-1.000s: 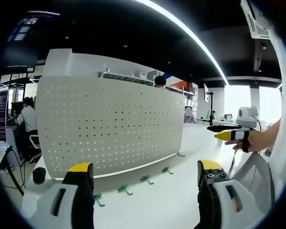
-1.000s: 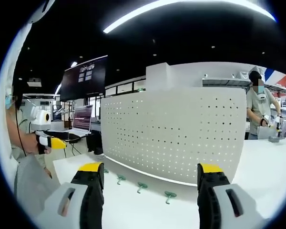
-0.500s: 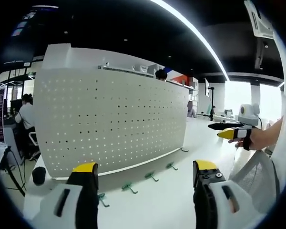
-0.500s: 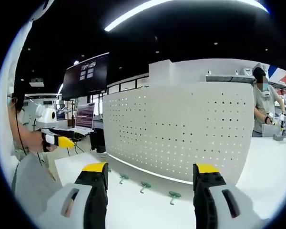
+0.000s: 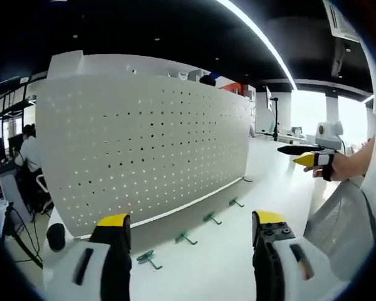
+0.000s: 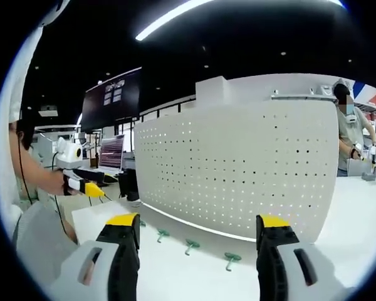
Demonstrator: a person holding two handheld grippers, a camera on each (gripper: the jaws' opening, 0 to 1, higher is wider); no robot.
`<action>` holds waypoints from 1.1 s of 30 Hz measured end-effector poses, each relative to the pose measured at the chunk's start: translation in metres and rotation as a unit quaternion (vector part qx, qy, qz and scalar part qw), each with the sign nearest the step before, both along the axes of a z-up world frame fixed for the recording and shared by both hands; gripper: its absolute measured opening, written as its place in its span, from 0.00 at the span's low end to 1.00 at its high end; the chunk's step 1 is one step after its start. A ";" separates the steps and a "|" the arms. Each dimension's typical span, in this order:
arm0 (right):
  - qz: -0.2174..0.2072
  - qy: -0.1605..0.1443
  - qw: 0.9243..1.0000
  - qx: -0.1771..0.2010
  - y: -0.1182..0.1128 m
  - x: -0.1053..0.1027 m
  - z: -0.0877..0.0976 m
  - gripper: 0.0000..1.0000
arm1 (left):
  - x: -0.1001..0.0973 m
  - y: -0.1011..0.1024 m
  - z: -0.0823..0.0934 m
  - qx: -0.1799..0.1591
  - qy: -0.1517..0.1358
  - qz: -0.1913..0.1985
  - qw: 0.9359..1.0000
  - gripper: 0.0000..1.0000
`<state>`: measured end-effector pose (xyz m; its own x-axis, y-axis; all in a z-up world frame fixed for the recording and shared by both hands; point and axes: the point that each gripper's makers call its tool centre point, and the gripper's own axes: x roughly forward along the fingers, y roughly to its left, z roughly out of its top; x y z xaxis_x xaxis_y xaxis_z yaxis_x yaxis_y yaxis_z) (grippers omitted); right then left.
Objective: Insert the hook assembly into the mounting plate slot until the hook locks in place.
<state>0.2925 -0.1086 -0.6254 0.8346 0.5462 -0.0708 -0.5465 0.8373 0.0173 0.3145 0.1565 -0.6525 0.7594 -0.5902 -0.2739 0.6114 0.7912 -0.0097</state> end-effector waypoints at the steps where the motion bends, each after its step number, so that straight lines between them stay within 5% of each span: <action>1: 0.000 0.001 1.000 0.001 0.000 0.000 0.000 0.73 | 0.002 0.001 -0.001 0.003 0.000 -0.002 1.000 0.81; 11: -0.005 -0.002 1.000 0.004 -0.002 0.001 -0.001 0.73 | 0.018 0.010 -0.028 0.074 0.033 -0.042 0.996 0.80; 21: -0.009 0.001 1.000 0.006 -0.004 0.001 -0.003 0.72 | 0.031 0.020 -0.060 0.136 0.082 -0.089 0.983 0.78; 33: -0.010 0.004 1.000 0.007 -0.005 0.002 -0.005 0.72 | 0.045 0.038 -0.094 0.227 0.121 -0.147 0.955 0.73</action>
